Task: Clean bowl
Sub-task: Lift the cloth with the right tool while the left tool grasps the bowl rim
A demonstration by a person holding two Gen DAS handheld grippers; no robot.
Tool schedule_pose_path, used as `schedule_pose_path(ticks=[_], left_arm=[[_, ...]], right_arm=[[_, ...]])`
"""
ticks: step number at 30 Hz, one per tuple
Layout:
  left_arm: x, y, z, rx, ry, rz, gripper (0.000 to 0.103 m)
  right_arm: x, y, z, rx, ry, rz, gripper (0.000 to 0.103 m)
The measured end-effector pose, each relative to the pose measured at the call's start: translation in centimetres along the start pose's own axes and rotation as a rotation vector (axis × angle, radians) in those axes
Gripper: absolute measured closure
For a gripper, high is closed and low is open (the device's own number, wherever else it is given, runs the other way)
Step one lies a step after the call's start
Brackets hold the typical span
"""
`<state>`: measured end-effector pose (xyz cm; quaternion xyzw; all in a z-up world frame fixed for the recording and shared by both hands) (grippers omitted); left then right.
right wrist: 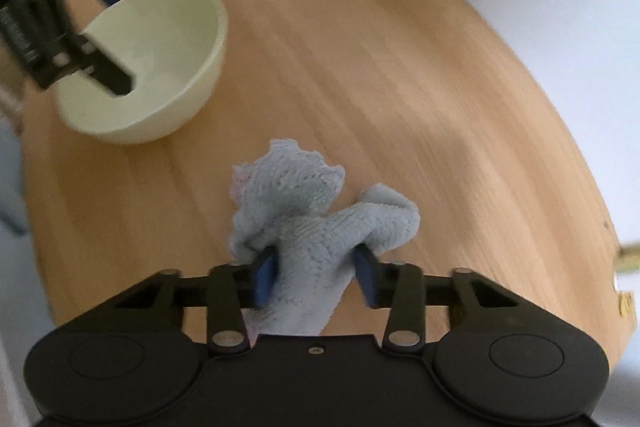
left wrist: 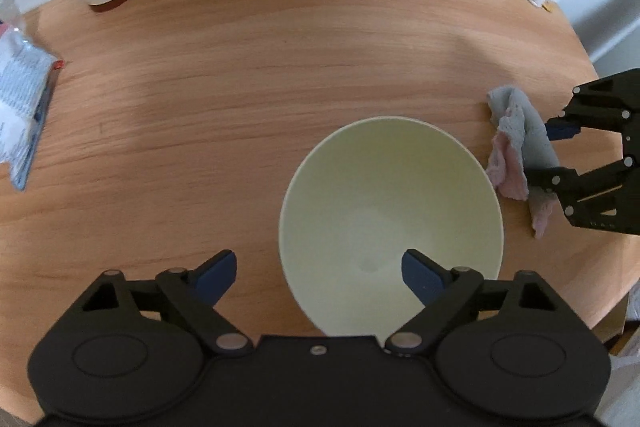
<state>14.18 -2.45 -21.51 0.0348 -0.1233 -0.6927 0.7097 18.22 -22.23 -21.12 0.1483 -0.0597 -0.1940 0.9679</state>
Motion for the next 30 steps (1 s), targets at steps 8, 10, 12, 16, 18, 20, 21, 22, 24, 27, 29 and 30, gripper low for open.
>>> schedule_pose_path(ticks=[8, 10, 12, 16, 18, 20, 21, 22, 24, 27, 29, 30], left_arm=[[-0.7, 0.6, -0.5, 0.004, -0.065, 0.019, 0.043], [-1.2, 0.6, -0.7, -0.002, -0.056, 0.029, 0.047], [-1.8, 0.6, -1.0, -0.011, -0.054, 0.039, 0.048], [-2.3, 0.4, -1.5, -0.03, -0.081, 0.059, 0.054], [-2.5, 0.2, -1.6, -0.034, -0.104, 0.059, 0.064], [-2.6, 0.2, -1.7, -0.027, -0.122, 0.056, 0.07], [-2.6, 0.3, -1.6, -0.017, -0.122, 0.05, 0.071], [-2.7, 0.3, -1.5, -0.006, -0.118, 0.044, 0.073], [-2.9, 0.4, -1.3, 0.006, -0.144, 0.041, 0.084], [-3.0, 0.5, -1.2, 0.012, -0.164, 0.033, 0.089], [-3.2, 0.7, -1.3, 0.013, -0.171, 0.031, 0.092], [-3.4, 0.7, -1.3, 0.014, -0.177, 0.037, 0.092]], right_arm=[[0.8, 0.7, -0.5, -0.013, 0.004, -0.138, 0.066], [1.1, 0.7, -0.5, -0.017, 0.018, -0.192, 0.066], [1.2, 0.7, -0.5, -0.015, 0.024, -0.216, 0.066], [0.8, 0.7, -0.4, 0.006, 0.007, -0.25, 0.071], [0.9, 0.7, -0.3, 0.017, 0.002, -0.275, 0.079], [1.0, 0.8, 0.0, 0.028, 0.01, -0.311, 0.083], [1.2, 1.0, 0.0, 0.033, 0.013, -0.325, 0.084], [1.3, 1.1, 0.1, 0.042, 0.019, -0.352, 0.085], [1.5, 1.3, 0.1, 0.061, 0.029, -0.397, 0.085], [1.6, 1.8, 1.8, 0.121, 0.02, -0.435, 0.086], [1.9, 3.0, 2.7, 0.179, 0.022, -0.463, 0.086], [1.9, 3.5, 3.3, 0.202, 0.022, -0.468, 0.086]])
Point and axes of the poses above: each gripper's, at about its wrist camera, not at the fingertips, and z roughly against the way its jaws point, x to its right, y to its top, the point moved 8 cm from there along -z, roughly the way its jaws point
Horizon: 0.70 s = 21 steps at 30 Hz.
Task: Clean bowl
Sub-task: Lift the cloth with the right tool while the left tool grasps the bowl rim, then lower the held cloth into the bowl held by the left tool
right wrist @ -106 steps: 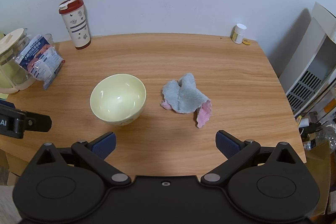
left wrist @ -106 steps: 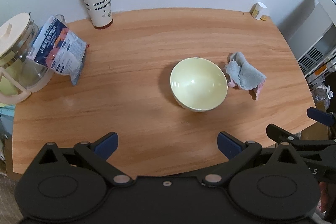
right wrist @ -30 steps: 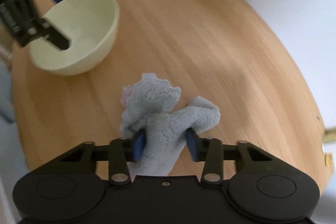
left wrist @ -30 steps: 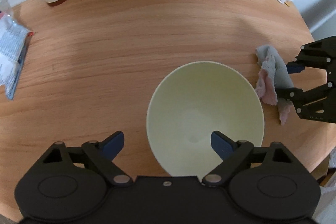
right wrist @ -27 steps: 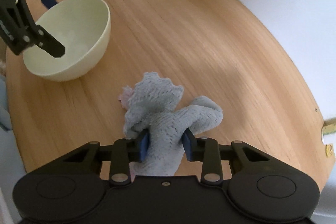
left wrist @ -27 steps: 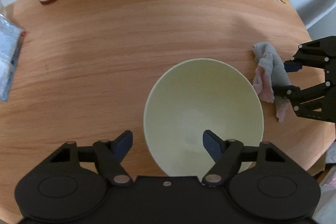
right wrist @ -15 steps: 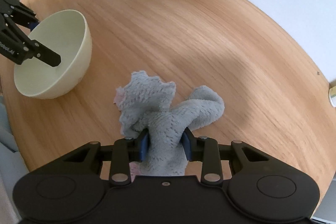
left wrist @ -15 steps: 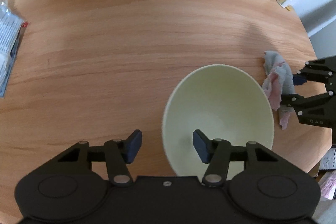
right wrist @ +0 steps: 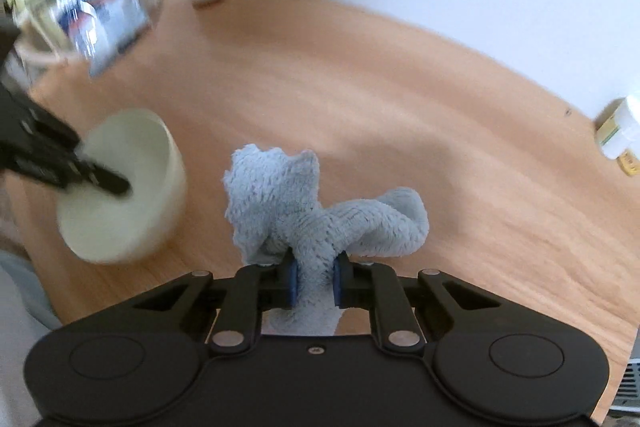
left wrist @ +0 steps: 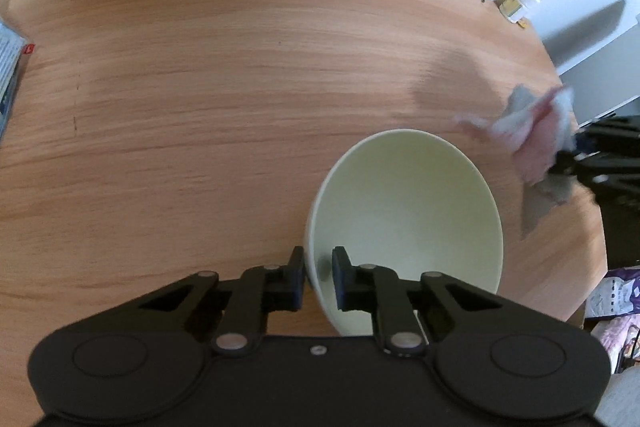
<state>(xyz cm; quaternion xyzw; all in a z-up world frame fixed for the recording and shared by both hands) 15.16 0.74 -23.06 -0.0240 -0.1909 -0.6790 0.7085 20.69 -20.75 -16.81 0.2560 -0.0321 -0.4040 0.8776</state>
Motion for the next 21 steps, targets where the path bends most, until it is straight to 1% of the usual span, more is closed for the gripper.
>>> schedule_pose_path(ticks=[3, 4, 6, 8, 10, 12, 16, 18, 20, 21], left_arm=[[0.1, 0.2, -0.1, 0.003, -0.007, -0.001, 0.093], [0.1, 0.2, 0.0, 0.003, -0.008, -0.004, 0.093], [0.0, -0.1, 0.2, 0.005, -0.011, -0.013, 0.093], [-0.1, -0.2, 0.4, 0.007, -0.018, -0.013, 0.093], [-0.2, -0.2, 0.5, 0.008, -0.029, -0.007, 0.093], [-0.3, -0.3, 0.7, 0.007, -0.035, -0.011, 0.093], [0.0, -0.5, 1.0, 0.006, -0.027, -0.061, 0.093], [0.4, -0.6, 1.0, 0.007, -0.041, -0.101, 0.092], [0.5, -0.7, 1.1, 0.01, -0.043, -0.112, 0.092], [0.5, -0.7, 1.1, 0.011, -0.043, -0.113, 0.092]], right_arm=[[-1.1, 1.6, 1.6, 0.065, 0.017, -0.002, 0.086], [-2.2, 2.6, 2.3, 0.091, 0.04, 0.006, 0.086], [-3.3, 3.4, 3.0, 0.114, 0.071, 0.017, 0.086], [-5.8, 4.7, 2.5, 0.121, 0.14, 0.043, 0.086], [-7.3, 5.1, 1.6, 0.107, 0.166, 0.089, 0.086], [-9.4, 5.4, -0.8, 0.064, 0.192, 0.145, 0.086], [-12.1, 5.6, -3.4, 0.005, 0.244, 0.216, 0.086], [-12.9, 5.6, -4.3, -0.012, 0.259, 0.242, 0.086], [-13.5, 5.8, -5.6, -0.041, 0.279, 0.267, 0.086], [-13.3, 5.7, -5.5, -0.046, 0.283, 0.272, 0.086]])
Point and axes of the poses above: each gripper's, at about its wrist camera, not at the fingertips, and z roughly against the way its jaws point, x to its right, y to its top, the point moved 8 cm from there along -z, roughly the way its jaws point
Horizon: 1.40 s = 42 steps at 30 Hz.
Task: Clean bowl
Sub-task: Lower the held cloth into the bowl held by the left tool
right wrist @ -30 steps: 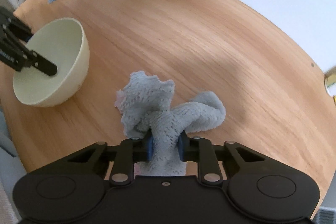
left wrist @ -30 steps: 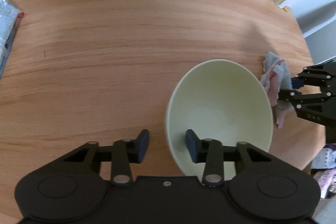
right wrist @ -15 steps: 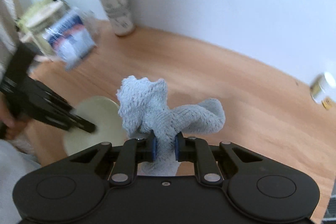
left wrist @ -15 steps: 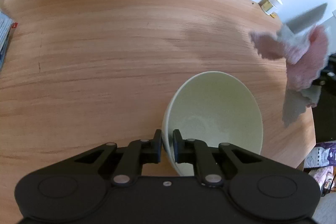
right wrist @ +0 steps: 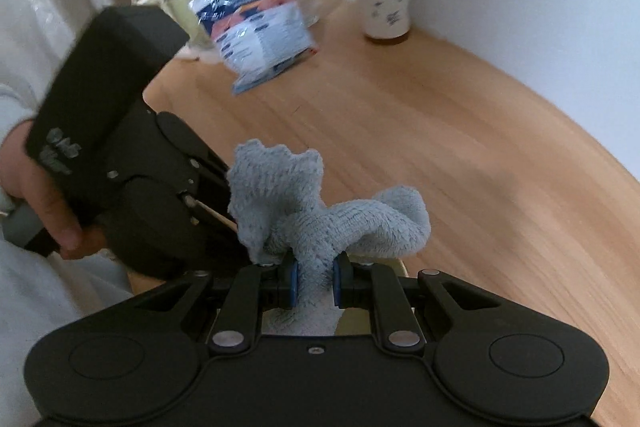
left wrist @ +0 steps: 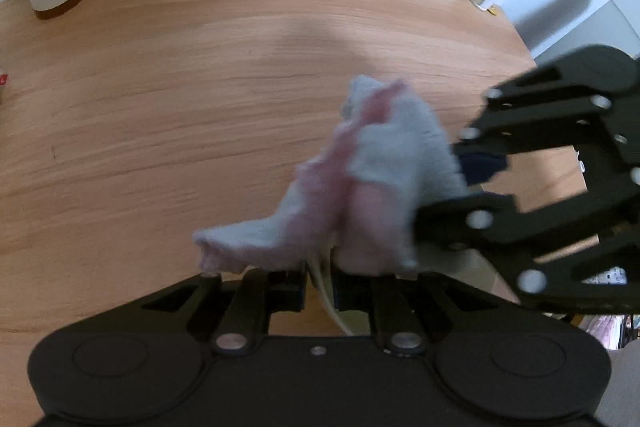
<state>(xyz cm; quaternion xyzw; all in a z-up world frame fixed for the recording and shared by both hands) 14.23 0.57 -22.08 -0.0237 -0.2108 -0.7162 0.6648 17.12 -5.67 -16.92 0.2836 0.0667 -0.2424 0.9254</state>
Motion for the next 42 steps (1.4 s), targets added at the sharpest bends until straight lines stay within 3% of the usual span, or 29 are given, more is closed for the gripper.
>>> schedule_pose_path(ticks=[5, 14, 26, 29, 32, 38, 42], left_arm=[[-0.1, 0.0, -0.1, -0.003, -0.006, -0.002, 0.092], [1.4, 0.4, -0.4, -0.008, 0.025, -0.11, 0.09], [1.5, -0.1, -0.2, -0.015, 0.033, -0.13, 0.089], [1.5, -0.1, -0.1, -0.016, 0.036, -0.13, 0.089], [1.4, -0.2, 0.1, -0.014, 0.033, -0.119, 0.089], [1.4, 0.0, 0.0, -0.008, 0.028, -0.105, 0.089], [1.7, 0.2, -0.2, -0.006, 0.027, -0.103, 0.089]], right_arm=[[0.1, 0.6, -1.4, -0.038, 0.015, 0.018, 0.086], [1.1, -1.0, -2.2, -0.091, 0.003, -0.014, 0.089], [1.3, -1.7, -3.6, -0.175, -0.087, 0.024, 0.091], [0.7, -2.1, -3.3, -0.2, -0.127, 0.094, 0.088], [0.5, -2.3, -2.2, -0.208, -0.141, 0.11, 0.067], [0.0, -2.2, 2.5, -0.165, -0.111, 0.136, 0.054], [0.2, -1.1, 3.9, -0.079, -0.12, 0.136, 0.053]])
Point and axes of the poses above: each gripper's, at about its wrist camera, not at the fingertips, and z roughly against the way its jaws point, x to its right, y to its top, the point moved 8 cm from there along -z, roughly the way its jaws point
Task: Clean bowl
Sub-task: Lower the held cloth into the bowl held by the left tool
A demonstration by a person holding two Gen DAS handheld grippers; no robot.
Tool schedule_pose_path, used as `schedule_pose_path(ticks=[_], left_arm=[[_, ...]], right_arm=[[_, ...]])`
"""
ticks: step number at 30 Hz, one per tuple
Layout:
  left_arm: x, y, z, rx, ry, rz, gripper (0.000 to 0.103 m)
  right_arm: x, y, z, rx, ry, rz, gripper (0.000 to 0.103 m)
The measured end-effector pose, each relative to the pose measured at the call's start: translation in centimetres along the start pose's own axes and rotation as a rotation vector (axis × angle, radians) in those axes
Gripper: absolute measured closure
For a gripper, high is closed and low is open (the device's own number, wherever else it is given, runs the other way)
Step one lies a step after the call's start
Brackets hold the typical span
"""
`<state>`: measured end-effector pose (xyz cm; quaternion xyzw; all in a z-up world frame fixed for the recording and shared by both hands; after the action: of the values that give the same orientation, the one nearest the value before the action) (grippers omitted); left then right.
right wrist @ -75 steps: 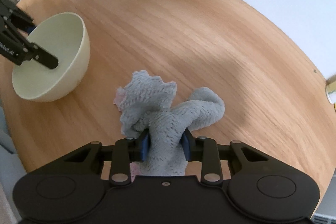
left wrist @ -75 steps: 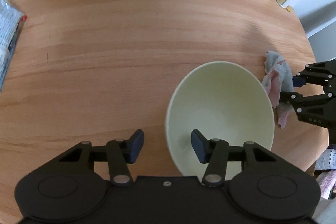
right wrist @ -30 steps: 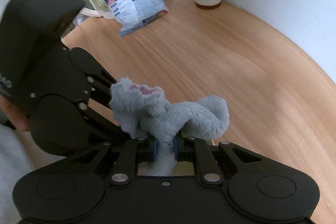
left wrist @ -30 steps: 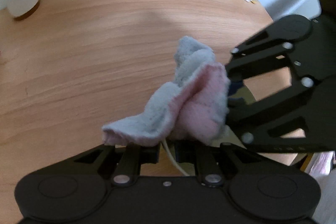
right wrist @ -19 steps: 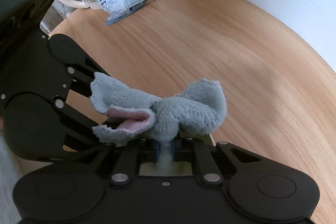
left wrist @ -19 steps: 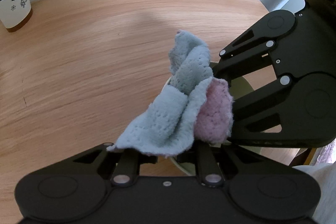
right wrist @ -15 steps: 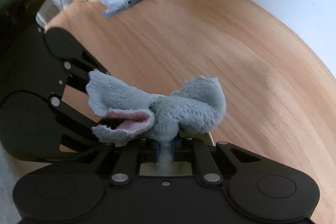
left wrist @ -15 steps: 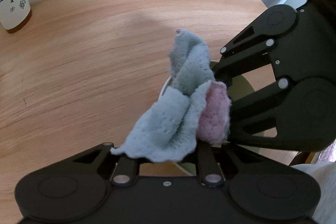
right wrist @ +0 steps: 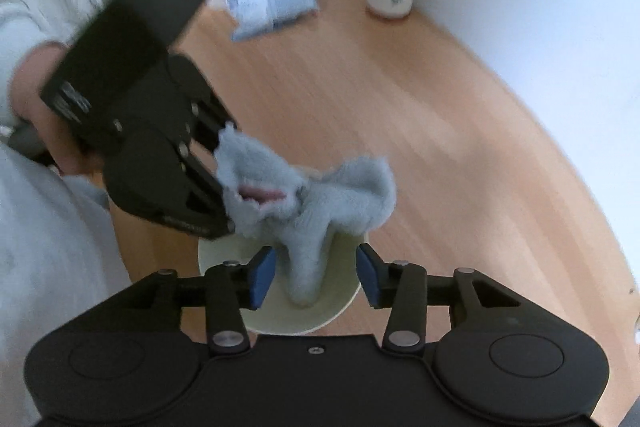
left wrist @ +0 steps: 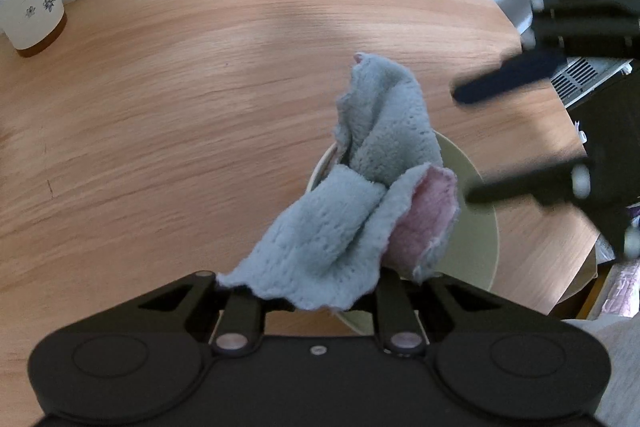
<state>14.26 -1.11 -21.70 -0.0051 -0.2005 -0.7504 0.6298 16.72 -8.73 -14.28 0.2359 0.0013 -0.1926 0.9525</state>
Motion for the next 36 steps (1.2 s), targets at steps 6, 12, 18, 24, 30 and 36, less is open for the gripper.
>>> schedule_pose_path(ticks=[6, 12, 18, 24, 30, 36], left_arm=[[0.1, 0.1, -0.1, -0.003, 0.0, -0.009, 0.089], [0.0, 0.2, -0.1, -0.001, 0.0, -0.006, 0.089], [-0.1, 0.3, -0.2, 0.0, 0.006, -0.008, 0.089], [0.2, 0.6, -0.4, 0.001, 0.014, -0.028, 0.09], [0.2, 0.6, -0.6, -0.001, 0.007, -0.029, 0.09], [0.3, 0.6, -0.6, -0.005, 0.012, -0.047, 0.09]], right_arm=[[0.4, 1.4, -2.0, 0.08, 0.062, -0.061, 0.053], [0.9, 2.0, -4.1, 0.053, 0.139, -0.162, 0.054], [0.1, 1.6, -4.6, -0.014, 0.119, -0.131, 0.08], [-0.2, 1.4, -5.1, -0.031, 0.113, -0.13, 0.08], [-0.7, 1.7, -5.9, -0.029, 0.116, -0.113, 0.086], [-1.2, 1.4, -6.4, -0.054, 0.102, -0.065, 0.088]])
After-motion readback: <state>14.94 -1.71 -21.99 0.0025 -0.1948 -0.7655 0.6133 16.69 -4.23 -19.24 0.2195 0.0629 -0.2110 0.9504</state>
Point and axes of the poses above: each gripper's, at about its wrist camera, not at the fingertips, and z roughly against the way its jaws point, x to its right, y to its top, the point moved 8 cm from there along -z, roughly the way its jaws point
